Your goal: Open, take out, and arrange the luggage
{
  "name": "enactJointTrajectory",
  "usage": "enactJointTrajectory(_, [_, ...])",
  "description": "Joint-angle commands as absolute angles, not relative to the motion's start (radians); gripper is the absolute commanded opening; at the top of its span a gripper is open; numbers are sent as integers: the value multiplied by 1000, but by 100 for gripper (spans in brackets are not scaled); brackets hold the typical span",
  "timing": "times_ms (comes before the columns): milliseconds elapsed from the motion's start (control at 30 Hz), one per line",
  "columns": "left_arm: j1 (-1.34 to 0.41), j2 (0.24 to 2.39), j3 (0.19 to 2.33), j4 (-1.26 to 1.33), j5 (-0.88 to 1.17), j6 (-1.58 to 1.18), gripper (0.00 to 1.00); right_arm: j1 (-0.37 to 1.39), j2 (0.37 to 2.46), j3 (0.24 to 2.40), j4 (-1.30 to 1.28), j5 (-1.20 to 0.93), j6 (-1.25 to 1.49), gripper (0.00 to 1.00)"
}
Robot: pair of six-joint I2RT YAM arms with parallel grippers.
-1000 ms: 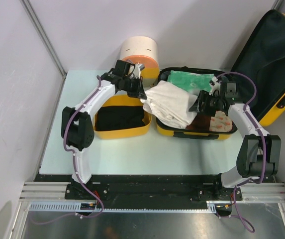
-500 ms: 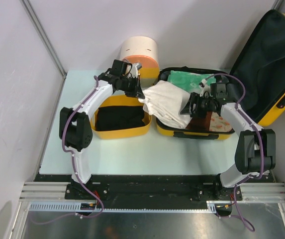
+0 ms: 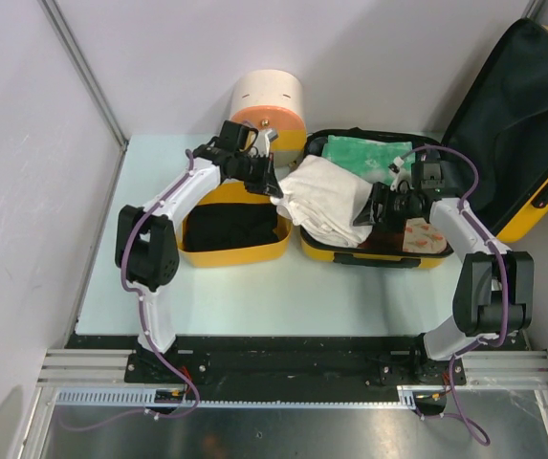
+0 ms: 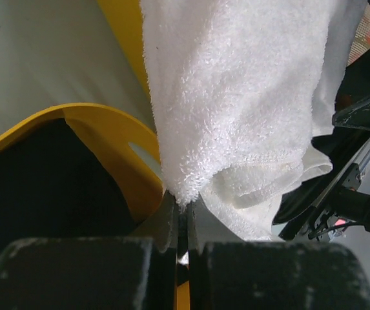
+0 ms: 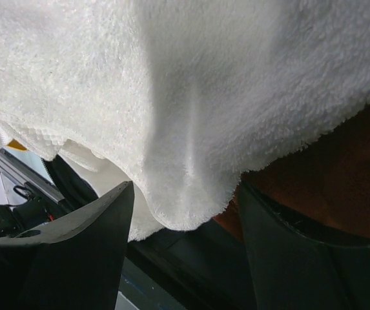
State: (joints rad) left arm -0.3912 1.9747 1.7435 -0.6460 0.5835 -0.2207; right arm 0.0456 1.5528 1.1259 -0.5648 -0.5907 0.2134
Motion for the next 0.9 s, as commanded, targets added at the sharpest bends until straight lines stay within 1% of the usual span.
enactJointTrajectory(0, [-400, 1936, 1744, -638, 620, -233, 0, 43, 1558, 1127, -545, -574, 213, 70])
enactJointTrajectory(33, [-402, 1936, 1744, -640, 618, -233, 0, 43, 1565, 1127, -545, -565, 210, 72])
enactJointTrajectory(67, [-402, 1937, 1747, -638, 618, -235, 0, 41, 1572, 1127, -548, -527, 210, 75])
enactJointTrajectory(200, [-408, 1936, 1749, -640, 614, -232, 0, 34, 1589, 1126, -548, -532, 222, 76])
enactJointTrajectory(433, [-411, 1940, 1733, -638, 609, -227, 0, 66, 1598, 1123, -430, -620, 284, 67])
enactJointTrajectory(700, [-413, 1944, 1733, -637, 604, -227, 0, 80, 1601, 1124, -373, -591, 305, 64])
enactJointTrajectory(767, [-413, 1945, 1736, -637, 600, -224, 0, 71, 1585, 1126, -357, -569, 321, 65])
enactJointTrajectory(800, [-413, 1945, 1738, -637, 600, -224, 0, 71, 1575, 1124, -350, -555, 324, 67])
enactJointTrajectory(833, [-413, 1945, 1738, -637, 600, -224, 0, 68, 1566, 1124, -350, -531, 324, 72])
enactJointTrajectory(867, [-413, 1945, 1738, -637, 600, -224, 0, 67, 1548, 1126, -354, -514, 313, 73])
